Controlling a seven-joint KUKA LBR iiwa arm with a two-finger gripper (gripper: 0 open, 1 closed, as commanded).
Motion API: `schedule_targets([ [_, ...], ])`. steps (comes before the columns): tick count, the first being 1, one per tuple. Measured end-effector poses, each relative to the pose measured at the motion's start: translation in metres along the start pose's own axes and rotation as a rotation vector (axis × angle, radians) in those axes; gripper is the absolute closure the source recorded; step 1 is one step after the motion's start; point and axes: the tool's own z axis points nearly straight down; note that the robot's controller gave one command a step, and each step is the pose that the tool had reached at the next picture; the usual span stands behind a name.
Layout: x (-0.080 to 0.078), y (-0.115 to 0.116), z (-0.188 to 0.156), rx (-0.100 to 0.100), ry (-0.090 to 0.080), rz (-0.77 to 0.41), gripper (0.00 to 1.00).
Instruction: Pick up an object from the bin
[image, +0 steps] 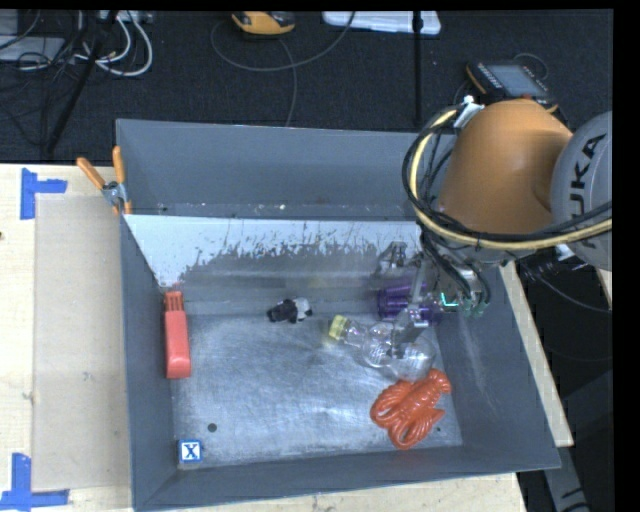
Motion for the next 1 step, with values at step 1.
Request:
schedule_targets([
  [1,-0.0013,0.0,-0.0037,0.0,-0.007,0.0,0.0],
])
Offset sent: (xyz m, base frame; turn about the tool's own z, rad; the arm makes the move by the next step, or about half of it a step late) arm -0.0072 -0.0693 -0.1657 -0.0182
